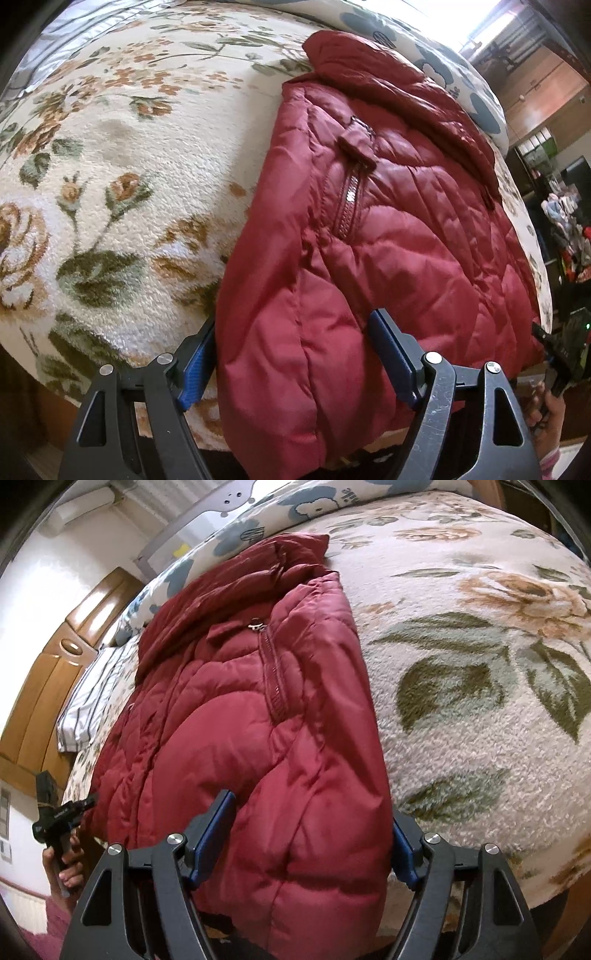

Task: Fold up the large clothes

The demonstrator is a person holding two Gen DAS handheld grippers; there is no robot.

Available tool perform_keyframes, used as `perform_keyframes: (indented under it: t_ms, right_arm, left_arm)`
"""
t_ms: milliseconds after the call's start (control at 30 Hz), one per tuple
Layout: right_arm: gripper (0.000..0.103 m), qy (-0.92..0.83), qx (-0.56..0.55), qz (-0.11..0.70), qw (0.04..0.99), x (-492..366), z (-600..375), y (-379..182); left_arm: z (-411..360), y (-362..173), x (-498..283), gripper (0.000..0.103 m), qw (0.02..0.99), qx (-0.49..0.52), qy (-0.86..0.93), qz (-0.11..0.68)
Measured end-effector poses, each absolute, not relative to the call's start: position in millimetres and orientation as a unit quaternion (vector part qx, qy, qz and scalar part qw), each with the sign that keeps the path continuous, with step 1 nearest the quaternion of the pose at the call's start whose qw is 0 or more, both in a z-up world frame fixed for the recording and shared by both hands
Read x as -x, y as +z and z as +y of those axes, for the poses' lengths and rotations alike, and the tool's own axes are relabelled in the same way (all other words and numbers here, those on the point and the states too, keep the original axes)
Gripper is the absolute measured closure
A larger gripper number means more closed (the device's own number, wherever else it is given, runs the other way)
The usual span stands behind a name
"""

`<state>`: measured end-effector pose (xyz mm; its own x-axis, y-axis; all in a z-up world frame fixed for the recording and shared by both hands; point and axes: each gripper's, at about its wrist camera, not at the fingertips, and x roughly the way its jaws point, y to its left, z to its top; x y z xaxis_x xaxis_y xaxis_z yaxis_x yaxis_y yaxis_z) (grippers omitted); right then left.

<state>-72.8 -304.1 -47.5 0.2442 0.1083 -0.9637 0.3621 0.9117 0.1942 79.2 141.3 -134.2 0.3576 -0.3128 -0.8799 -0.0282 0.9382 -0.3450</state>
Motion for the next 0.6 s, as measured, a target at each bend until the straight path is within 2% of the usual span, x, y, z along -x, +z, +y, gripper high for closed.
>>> perform_keyframes:
  t_ms: [433, 533, 600]
  right_arm:
    - [0.028, -0.068, -0.225, 0.602, 0.763, 83, -310, -51]
    - [0.041, -0.055, -0.216, 0.600, 0.768, 83, -304, -48]
    - [0.058, -0.053, -0.213, 0.594, 0.774, 83, -301, -45]
  left_arm:
    - [134, -137, -70, 0.024, 0.811, 0.131, -0.104, 0.560]
    - [128, -135, -67, 0.029, 0.813, 0.125, -0.116, 0.556]
    - [125, -134, -64, 0.041, 0.816, 0.120, -0.125, 0.552]
